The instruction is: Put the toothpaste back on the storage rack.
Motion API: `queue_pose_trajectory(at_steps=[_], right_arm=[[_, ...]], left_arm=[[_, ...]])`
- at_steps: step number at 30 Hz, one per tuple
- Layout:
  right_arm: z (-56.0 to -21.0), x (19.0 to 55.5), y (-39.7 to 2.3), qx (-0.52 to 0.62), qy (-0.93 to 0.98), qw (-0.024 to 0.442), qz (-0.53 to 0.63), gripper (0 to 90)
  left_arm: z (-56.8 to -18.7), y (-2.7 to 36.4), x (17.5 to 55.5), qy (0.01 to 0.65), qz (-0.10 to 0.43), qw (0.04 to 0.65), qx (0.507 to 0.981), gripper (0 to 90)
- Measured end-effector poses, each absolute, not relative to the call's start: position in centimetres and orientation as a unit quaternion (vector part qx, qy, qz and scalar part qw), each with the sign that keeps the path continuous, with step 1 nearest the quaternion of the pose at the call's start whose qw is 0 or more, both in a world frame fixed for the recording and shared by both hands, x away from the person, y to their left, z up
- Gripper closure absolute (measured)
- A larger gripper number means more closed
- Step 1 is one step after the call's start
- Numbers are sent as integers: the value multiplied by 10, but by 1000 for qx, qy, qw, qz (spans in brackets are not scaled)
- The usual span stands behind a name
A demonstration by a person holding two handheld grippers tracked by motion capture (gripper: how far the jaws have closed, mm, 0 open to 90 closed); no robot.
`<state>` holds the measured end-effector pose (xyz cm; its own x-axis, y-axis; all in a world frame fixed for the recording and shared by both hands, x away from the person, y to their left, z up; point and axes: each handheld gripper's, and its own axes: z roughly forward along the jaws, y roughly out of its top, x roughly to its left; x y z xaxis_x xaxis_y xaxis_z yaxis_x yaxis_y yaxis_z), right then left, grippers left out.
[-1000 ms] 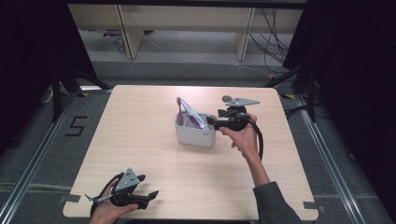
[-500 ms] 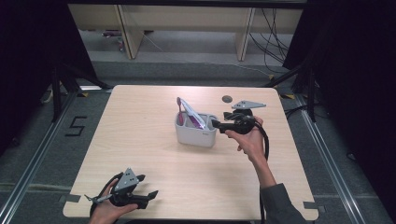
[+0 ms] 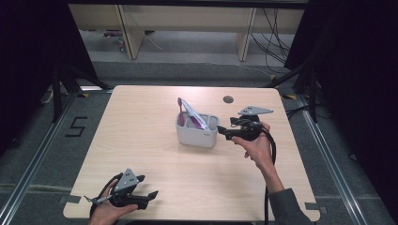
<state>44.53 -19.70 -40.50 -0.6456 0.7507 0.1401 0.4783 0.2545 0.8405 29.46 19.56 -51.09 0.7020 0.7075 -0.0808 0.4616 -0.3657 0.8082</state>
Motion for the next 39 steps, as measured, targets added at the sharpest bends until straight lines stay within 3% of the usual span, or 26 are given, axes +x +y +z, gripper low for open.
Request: queue_pose_trajectory(at_steps=[39], right_arm=[[-430,402,-215,395,798,139,434,257]], left_arm=[[-510,198,291,351,149,428,820,222]])
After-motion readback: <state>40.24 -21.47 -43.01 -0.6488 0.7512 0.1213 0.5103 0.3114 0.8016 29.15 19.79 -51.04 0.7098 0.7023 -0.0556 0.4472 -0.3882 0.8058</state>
